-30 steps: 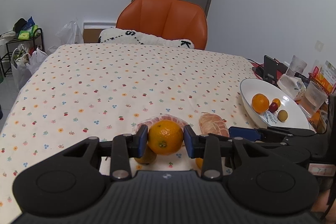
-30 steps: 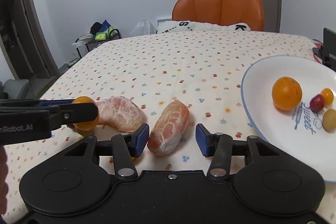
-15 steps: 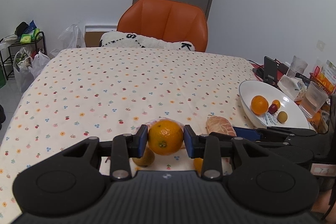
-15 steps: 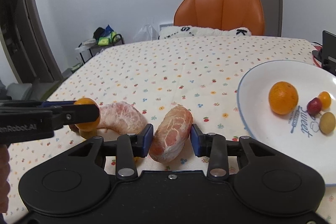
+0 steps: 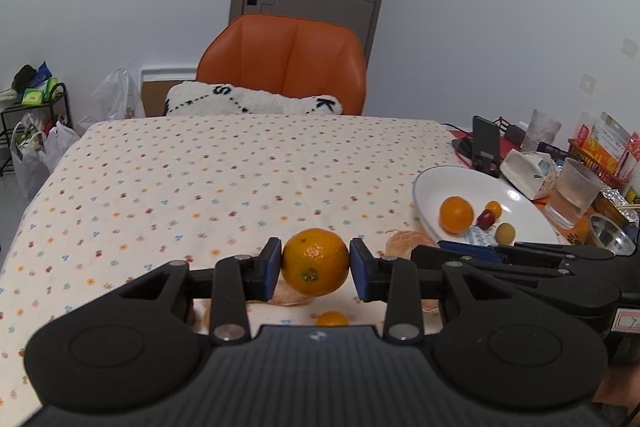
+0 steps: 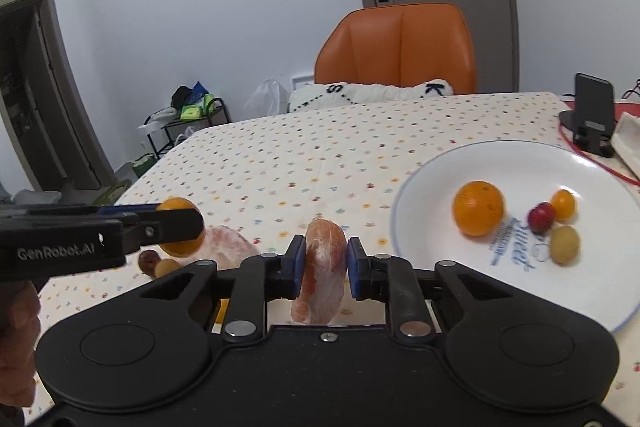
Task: Organize fruits
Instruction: 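Grasp the peeled orange segment with the right tool while the left tool lifts the orange, then carry the orange onto the white plate with the left tool while the right tool places the peeled segment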
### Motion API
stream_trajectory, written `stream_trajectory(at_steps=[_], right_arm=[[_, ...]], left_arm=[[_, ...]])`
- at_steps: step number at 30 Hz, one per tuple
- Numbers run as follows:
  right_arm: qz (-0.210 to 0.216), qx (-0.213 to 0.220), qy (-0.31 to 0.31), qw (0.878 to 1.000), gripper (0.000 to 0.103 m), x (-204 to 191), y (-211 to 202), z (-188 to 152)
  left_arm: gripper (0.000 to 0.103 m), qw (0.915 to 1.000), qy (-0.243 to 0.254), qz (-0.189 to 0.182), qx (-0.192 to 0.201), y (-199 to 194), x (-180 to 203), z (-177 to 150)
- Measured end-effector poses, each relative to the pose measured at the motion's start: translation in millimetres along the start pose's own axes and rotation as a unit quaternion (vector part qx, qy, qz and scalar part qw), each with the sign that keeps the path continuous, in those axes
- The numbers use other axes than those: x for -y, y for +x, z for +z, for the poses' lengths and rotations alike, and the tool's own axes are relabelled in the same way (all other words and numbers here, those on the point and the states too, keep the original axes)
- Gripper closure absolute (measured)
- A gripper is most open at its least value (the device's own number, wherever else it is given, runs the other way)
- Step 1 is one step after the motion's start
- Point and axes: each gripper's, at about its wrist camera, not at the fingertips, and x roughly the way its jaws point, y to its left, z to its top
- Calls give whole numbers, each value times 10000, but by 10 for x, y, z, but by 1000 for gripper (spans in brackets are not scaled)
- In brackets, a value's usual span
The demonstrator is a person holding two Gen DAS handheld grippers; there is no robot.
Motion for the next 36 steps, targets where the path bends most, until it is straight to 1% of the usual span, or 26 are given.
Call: stream_trajectory(at_steps=[6, 13, 20, 27, 34, 36], right_arm=[[-58, 112, 113, 9999, 83, 107, -135, -41], [-291, 299, 262, 9988, 84, 289, -333, -33], [-595, 466, 494, 9959, 84, 616, -484, -45], [-831, 520, 710, 9926, 84, 907, -522, -89], [-847, 555, 864, 9911, 83, 1073, -532, -123], [-790, 511, 924, 9913, 80, 1111, -519, -134]], left_arm=[[68, 9999, 89, -122, 17, 13, 162, 6], [68, 9994, 190, -285, 52, 59, 357, 37], [68, 9984, 318, -472, 60, 131, 589, 60], [68, 9970, 452, -626, 13, 255, 796, 69], [68, 9957, 542, -744, -44, 398, 960, 81], [68, 9954, 566, -767, -53, 431, 1003, 85]])
